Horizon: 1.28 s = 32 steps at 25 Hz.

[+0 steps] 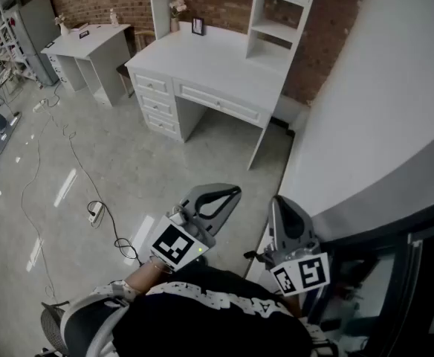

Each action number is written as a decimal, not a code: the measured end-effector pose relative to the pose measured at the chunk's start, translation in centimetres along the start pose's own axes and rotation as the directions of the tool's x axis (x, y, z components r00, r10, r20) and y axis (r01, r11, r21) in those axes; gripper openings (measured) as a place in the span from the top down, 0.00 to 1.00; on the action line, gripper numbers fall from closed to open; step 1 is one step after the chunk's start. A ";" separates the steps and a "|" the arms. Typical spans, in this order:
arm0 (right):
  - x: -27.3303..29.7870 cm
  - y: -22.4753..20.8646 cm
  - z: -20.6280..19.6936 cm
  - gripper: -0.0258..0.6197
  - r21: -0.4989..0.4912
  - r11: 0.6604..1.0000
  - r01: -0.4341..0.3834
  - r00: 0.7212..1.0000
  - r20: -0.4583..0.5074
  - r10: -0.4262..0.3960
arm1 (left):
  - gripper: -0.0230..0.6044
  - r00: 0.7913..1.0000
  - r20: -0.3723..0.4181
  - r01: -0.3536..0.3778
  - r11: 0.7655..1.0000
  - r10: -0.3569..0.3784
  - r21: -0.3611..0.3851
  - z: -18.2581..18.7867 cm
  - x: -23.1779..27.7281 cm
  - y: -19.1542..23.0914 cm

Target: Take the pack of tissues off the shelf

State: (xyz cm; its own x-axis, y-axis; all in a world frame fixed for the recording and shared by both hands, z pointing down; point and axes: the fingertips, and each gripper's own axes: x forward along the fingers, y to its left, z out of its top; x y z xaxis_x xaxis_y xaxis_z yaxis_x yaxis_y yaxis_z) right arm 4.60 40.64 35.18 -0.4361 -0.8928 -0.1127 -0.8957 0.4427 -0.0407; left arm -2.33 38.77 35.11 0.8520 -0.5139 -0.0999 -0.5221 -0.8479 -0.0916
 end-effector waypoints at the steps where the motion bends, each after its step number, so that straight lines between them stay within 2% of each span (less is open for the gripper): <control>1: 0.0 0.0 -0.1 0.91 0.000 1.000 -0.001 1.000 -0.002 0.001 | 0.91 1.000 0.002 0.001 1.000 -0.001 0.001 0.0 0.0 0.0; 10: 0.5 0.3 -0.1 0.91 -0.001 1.000 0.015 1.000 0.002 -0.015 | 0.91 1.000 0.023 0.012 1.000 -0.012 0.001 0.1 -0.2 0.6; 16: 1.5 1.0 0.4 0.91 -0.006 1.000 0.027 0.999 0.029 -0.027 | 0.91 1.000 0.021 0.001 1.000 0.000 -0.024 -0.3 -1.2 2.1; 25: 4.9 3.8 -0.4 0.91 -0.006 1.000 0.012 1.000 0.016 -0.012 | 0.91 0.999 0.033 -0.030 0.999 0.031 -0.038 -0.8 -4.3 5.8; 32: 6.0 5.1 -1.5 0.91 -0.012 1.000 0.022 0.999 -0.026 -0.022 | 0.91 0.998 0.016 -0.053 0.996 0.054 -0.078 -2.0 -6.1 7.8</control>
State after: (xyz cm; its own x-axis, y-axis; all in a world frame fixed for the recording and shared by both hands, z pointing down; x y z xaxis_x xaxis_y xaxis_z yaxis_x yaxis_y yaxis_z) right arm -2.77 37.41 35.79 -0.4182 -0.9043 -0.0863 -0.9061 0.4220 -0.0308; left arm -11.51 35.01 36.98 0.8217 -0.5571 -0.1205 -0.5620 -0.8271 -0.0089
